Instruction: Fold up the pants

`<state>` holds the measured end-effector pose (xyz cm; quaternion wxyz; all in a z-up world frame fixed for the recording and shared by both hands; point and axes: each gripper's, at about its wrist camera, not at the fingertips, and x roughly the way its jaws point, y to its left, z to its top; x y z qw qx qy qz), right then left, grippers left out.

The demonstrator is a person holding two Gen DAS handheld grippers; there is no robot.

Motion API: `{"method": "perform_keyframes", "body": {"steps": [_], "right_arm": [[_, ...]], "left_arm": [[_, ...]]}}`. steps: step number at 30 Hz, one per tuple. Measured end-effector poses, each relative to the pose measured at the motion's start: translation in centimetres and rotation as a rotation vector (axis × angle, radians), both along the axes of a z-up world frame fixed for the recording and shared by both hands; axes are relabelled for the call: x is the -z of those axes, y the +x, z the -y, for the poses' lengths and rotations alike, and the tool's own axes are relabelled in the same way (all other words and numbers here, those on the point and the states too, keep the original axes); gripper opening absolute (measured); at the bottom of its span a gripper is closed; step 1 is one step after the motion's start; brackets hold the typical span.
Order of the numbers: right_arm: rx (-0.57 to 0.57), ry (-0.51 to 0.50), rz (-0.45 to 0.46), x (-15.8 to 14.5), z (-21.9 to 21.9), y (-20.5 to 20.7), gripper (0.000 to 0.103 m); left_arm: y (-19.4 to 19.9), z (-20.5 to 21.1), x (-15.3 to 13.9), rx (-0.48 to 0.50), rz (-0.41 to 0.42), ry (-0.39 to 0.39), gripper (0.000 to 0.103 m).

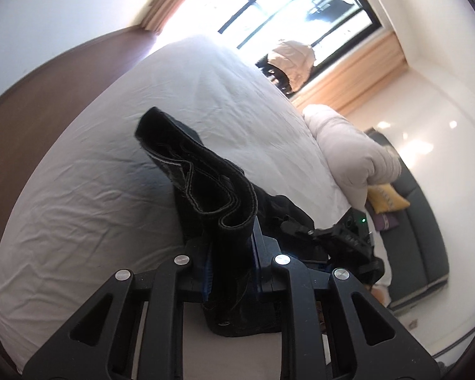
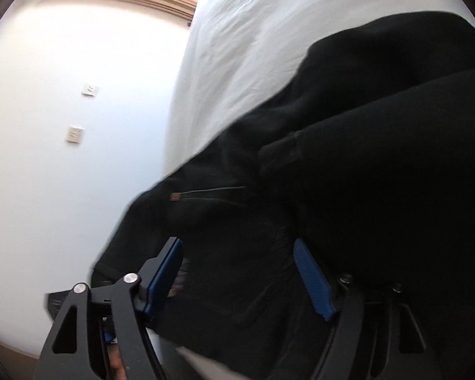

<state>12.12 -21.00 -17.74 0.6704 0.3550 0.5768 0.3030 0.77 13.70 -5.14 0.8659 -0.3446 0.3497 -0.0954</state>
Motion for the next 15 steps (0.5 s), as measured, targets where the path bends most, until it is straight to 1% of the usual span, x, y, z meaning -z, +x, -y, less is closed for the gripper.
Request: {"method": "perform_keyframes", "body": {"steps": [2,5,8,10,11,12,13,14,15], "right_arm": [[-0.021,0.01,0.03,-1.0,0.6,-0.1,0.077],[-0.018,0.056,0.017,-1.4,2.5,-0.1,0.078],[0.012,0.152,0.015,-1.8,5.4,-0.4,0.078],[0.029,0.219,0.045,-3.0,7.7,-0.8,0.08],[0.028,0.245,0.064,-3.5,8.7,-1.9,0.084],[0.026,0.262,0.084,-4.2,9.4,-2.0,0.087],[0.022,0.274,0.115,-5.1,10.3,-2.1,0.088],[0.018,0.275,0.135,-5.7,10.9,-2.0,0.093],[0.009,0.259,0.16,-6.4,11.8,-2.1,0.097]], "left_arm": [[0.2,0.9,-1.1,0.02,0.009,0.033,0.017],[1.2,3.5,-3.2,0.073,0.037,0.091,0.017],[3.1,8.6,-5.0,0.173,0.071,0.155,0.017],[4.2,12.7,-5.5,0.259,0.081,0.202,0.017],[4.8,15.2,-5.0,0.311,0.085,0.226,0.017],[5.2,17.2,-4.3,0.35,0.08,0.247,0.017],[5.6,19.3,-3.3,0.39,0.059,0.267,0.017],[5.9,21.5,-2.1,0.433,0.02,0.267,0.017],[5.8,22.9,-1.4,0.458,0.004,0.267,0.017]]}}
